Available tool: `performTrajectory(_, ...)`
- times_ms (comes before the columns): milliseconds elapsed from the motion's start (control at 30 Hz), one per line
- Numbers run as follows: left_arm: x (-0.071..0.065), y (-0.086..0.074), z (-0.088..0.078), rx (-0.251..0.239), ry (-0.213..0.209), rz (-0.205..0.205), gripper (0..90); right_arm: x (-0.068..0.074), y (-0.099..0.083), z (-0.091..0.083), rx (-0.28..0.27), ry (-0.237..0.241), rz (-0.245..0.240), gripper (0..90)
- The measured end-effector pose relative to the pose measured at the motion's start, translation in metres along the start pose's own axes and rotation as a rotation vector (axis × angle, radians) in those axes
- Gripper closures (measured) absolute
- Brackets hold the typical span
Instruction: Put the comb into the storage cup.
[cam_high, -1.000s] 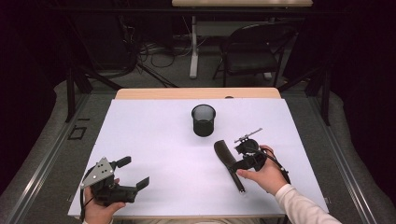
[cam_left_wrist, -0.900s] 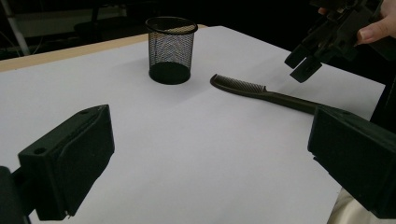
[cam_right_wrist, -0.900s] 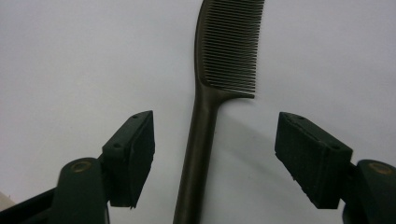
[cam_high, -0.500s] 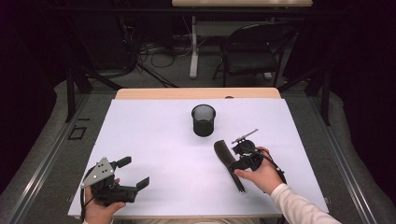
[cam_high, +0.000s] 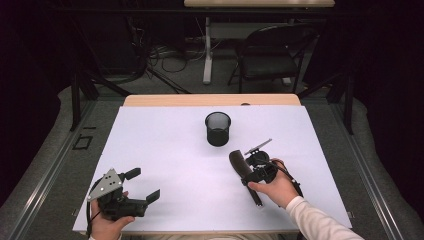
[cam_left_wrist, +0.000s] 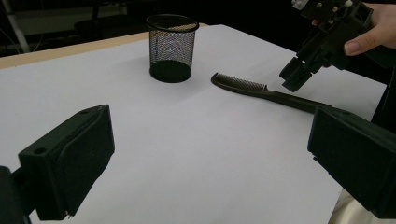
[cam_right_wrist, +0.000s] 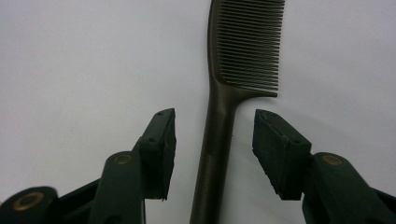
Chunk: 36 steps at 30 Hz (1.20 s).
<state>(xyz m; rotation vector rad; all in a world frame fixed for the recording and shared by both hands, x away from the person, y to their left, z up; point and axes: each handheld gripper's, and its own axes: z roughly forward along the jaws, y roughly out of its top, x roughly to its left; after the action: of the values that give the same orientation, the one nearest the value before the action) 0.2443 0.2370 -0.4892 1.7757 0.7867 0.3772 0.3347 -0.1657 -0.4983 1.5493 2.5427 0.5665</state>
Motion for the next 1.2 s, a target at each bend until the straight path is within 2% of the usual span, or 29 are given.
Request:
performTrajectory(100,0.000,0.000,0.000,0.000,0.002,0.001,0.6,0.001,0.001,0.000,0.012,-0.002,-0.006,51.3)
performTrajectory(167,0.000,0.000,-0.001,-0.005,-0.003,-0.003,0.6,0.001,0.000,0.002,-0.004,0.010,0.009,52.0)
performTrajectory(233,0.001,0.000,-0.001,-0.006,0.000,-0.006,0.6,0.002,0.001,0.002,0.004,0.009,0.017,52.2)
performTrajectory(267,0.001,0.000,-0.001,-0.006,0.001,-0.007,0.6,0.001,0.001,0.003,-0.002,0.007,0.002,52.4)
performTrajectory(467,0.001,0.000,-0.001,-0.008,0.001,-0.008,0.6,0.002,0.001,0.003,0.032,0.005,0.008,53.8)
performTrajectory(500,0.001,0.000,-0.001,-0.009,0.000,-0.011,0.6,0.002,-0.001,0.007,-0.023,0.024,0.024,54.0)
performTrajectory(533,0.001,0.000,-0.001,-0.010,0.001,-0.011,0.6,0.002,-0.001,0.007,-0.018,0.022,0.024,54.2)
performTrajectory(600,0.002,0.000,-0.001,-0.009,0.004,-0.013,0.6,0.002,0.001,0.004,0.037,0.008,0.017,54.7)
performTrajectory(633,0.002,0.000,-0.001,-0.010,0.004,-0.015,0.7,0.002,0.001,0.004,0.043,0.004,0.015,54.9)
performTrajectory(800,0.002,0.000,-0.001,-0.008,0.010,-0.017,0.8,0.002,0.000,0.008,0.007,0.020,0.028,56.4)
performTrajectory(1000,0.003,0.000,-0.001,-0.008,0.008,-0.019,0.9,0.002,0.002,0.009,0.054,0.011,0.021,58.9)
performTrajectory(1033,0.003,0.000,-0.001,-0.007,0.009,-0.019,0.9,0.003,0.001,0.011,0.035,0.014,0.030,59.2)
performTrajectory(1200,0.003,-0.001,-0.001,-0.008,0.009,-0.019,0.9,0.003,0.002,0.012,0.061,0.003,0.036,59.9)
